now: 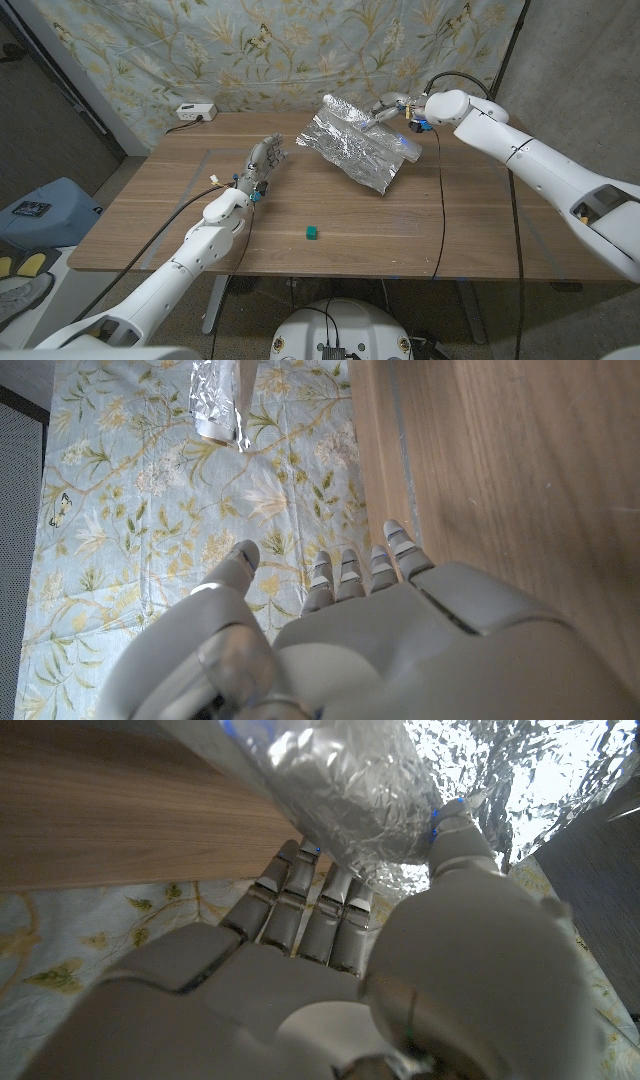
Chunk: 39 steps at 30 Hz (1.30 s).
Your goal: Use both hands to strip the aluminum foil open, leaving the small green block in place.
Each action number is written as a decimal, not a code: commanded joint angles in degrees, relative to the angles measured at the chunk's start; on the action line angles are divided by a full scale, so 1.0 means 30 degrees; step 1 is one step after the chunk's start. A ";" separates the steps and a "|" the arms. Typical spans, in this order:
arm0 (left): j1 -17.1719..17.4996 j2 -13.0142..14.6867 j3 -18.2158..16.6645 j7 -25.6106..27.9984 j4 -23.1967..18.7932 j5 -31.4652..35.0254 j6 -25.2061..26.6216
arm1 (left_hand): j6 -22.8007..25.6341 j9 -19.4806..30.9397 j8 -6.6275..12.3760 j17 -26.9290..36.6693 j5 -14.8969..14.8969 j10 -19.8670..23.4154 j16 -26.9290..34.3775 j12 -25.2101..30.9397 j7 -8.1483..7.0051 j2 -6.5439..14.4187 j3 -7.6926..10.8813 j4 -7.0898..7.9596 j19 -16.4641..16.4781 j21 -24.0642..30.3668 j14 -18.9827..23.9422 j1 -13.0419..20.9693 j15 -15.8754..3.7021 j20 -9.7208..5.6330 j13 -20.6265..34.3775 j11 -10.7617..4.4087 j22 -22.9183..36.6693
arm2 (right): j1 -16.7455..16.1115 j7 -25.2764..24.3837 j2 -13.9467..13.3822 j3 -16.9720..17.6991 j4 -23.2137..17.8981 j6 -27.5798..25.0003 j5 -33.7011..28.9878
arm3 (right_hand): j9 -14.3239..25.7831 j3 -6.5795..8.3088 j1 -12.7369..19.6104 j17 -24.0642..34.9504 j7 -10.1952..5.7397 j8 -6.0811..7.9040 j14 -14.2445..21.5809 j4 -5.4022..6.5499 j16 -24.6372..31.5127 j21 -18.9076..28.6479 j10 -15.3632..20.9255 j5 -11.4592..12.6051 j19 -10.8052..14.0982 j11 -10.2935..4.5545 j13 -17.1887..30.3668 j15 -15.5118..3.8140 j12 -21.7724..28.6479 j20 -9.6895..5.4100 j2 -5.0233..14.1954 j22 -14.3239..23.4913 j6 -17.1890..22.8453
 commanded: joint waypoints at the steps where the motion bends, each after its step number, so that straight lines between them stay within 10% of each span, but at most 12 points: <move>1: -0.0057 0.0147 0.0239 0.0364 -0.0764 0.0271 0.0512 | 0.0314 0.0023 0.0063 0.0013 0.0139 0.0250 0.0060 0.0197 0.0094 -0.0010 0.0056 -0.0301 0.0305 -0.0036 0.0256 0.0284 0.0057 0.0018 0.0024 0.0256 0.0087 | -0.0724 -0.0830 -0.0602 0.0712 -0.1141 -0.1616 0.1281 | 0.0103 -0.0020 0.0605 0.0077 -0.0568 0.0050 0.0257 0.0059 0.0103 0.0112 0.0445 -0.0020 0.0247 -0.0228 0.0037 -0.2528 0.0079 -0.0173 0.1014 0.0057 0.0813; 12: -0.0077 0.0345 0.0347 0.1641 -0.2033 0.0674 0.1481 | 0.0916 0.0012 0.0209 -0.0021 0.0514 0.1206 0.0283 0.0509 0.0454 -0.0289 0.0409 -0.1440 0.1193 0.0200 0.1396 0.1244 0.0034 0.0175 0.0045 0.0410 0.0048 | -0.1082 -0.1459 -0.0735 0.1254 -0.1348 -0.2575 0.2855 | 0.0126 0.0010 0.0713 0.0060 -0.0345 -0.0046 0.0793 0.0005 0.0189 0.0371 0.0496 -0.0069 0.0857 -0.0026 -0.0025 -0.2358 0.0103 0.0270 0.1108 0.0107 0.0891; 39: -0.0191 0.0066 0.0220 0.1329 -0.1747 0.0015 0.1511 | 0.0953 0.0018 0.0129 -0.0011 0.0710 0.1328 0.0202 0.0503 0.0589 -0.0386 0.0434 -0.1814 0.1609 0.0287 0.1595 0.1678 0.0144 0.0182 0.0087 0.0533 0.0050 | -0.1358 -0.1584 -0.0797 0.2122 -0.0136 -0.2910 0.6813 | 0.0189 -0.0008 0.0681 -0.0449 0.0145 -0.0335 0.1642 0.0032 -0.0050 0.0817 0.0415 -0.0200 0.1935 0.0483 -0.0053 -0.1901 0.0145 0.0309 0.1228 0.0147 0.0855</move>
